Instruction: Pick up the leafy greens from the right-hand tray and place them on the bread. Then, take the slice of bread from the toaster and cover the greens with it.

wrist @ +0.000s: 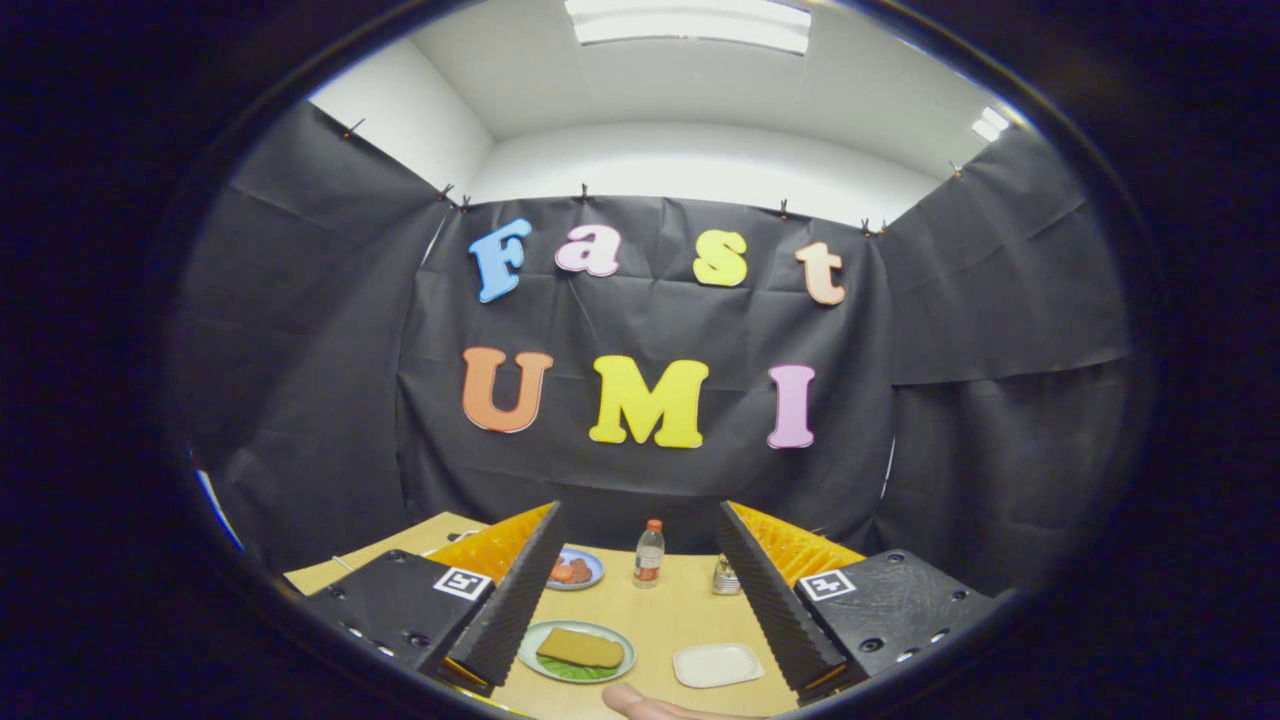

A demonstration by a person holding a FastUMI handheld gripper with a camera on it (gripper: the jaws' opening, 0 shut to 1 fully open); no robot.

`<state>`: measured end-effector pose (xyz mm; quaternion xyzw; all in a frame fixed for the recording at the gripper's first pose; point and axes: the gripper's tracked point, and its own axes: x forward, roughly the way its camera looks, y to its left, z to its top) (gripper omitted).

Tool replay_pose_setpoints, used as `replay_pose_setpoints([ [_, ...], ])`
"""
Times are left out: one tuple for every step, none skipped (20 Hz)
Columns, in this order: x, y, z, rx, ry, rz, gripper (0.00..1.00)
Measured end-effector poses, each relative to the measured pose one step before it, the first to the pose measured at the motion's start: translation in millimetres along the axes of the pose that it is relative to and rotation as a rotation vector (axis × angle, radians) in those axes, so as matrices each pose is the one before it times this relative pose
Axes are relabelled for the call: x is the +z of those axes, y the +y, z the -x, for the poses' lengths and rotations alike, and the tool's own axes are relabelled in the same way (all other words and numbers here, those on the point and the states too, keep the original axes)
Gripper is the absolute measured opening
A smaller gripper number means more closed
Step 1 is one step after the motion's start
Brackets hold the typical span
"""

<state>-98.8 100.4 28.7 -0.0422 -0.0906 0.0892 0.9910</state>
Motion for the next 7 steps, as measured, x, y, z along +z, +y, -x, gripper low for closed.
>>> replay_pose_setpoints([
  [-3.49,0.91,-0.42,0.00354,0.00583,0.00355,0.96],
  [-1.44,0.59,-0.56,0.00246,0.00979,-0.00333,0.96],
  [-1.74,-0.05,-2.6,0.00115,0.0063,-0.00571,0.96],
  [0.23,-1.07,-1.06,-0.00574,0.00285,-0.00122,0.96],
  [1.58,-3.09,0.5,-0.00553,-0.00436,0.00165,0.96],
  [1.33,-1.61,0.55,-0.0073,-0.00106,0.00414,0.96],
  [-2.32,-0.6,0.4,-0.00221,0.00181,-0.00066,0.96],
])
